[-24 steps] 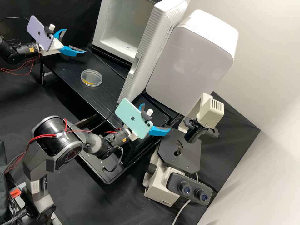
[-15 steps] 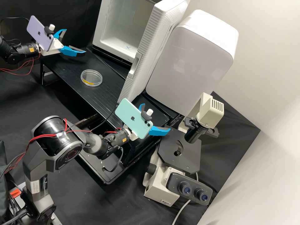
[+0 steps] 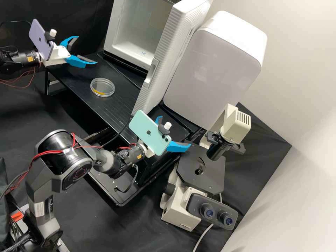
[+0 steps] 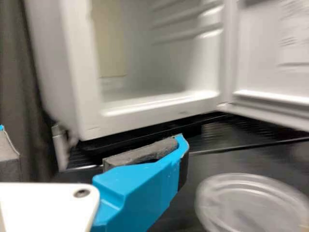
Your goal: Place the petri dish in the incubator
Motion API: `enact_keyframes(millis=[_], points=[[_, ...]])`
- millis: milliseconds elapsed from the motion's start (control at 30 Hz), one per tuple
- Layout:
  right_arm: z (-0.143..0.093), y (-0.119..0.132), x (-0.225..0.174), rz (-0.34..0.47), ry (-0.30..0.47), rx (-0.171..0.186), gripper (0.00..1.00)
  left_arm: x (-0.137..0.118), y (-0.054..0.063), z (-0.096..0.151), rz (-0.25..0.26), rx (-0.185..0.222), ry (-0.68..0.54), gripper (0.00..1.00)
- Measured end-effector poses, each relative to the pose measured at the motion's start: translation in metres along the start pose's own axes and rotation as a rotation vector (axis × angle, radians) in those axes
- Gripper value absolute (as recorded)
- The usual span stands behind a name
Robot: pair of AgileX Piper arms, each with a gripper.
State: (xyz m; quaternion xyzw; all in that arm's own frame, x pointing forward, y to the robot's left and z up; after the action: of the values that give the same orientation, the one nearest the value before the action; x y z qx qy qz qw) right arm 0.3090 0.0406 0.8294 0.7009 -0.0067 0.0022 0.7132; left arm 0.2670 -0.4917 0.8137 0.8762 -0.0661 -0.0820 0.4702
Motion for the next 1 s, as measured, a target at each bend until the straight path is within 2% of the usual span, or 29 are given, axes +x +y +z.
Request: enact_keyframes(millis=[200, 367, 533, 767, 1000], points=[[0.0, 0.0, 0.0, 0.0, 0.0, 0.0, 1.0, -0.023, 0.005, 0.016, 0.041, 0.003, -0.091, 1.0], [0.0, 0.0, 0.0, 0.0, 0.0, 0.0, 1.0, -0.042, 0.003, 0.027, 0.055, -0.014, -0.156, 1.0], [0.0, 0.0, 0.0, 0.0, 0.0, 0.0, 1.0, -0.056, -0.005, 0.038, 0.032, -0.026, -0.215, 1.0], [0.0, 0.0, 0.0, 0.0, 0.0, 0.0, 1.0, -0.07, -0.019, 0.053, -0.028, -0.032, -0.291, 1.0], [0.0, 0.0, 0.0, 0.0, 0.0, 0.0, 1.0, -0.074, -0.027, 0.055, -0.065, -0.035, -0.307, 1.0]])
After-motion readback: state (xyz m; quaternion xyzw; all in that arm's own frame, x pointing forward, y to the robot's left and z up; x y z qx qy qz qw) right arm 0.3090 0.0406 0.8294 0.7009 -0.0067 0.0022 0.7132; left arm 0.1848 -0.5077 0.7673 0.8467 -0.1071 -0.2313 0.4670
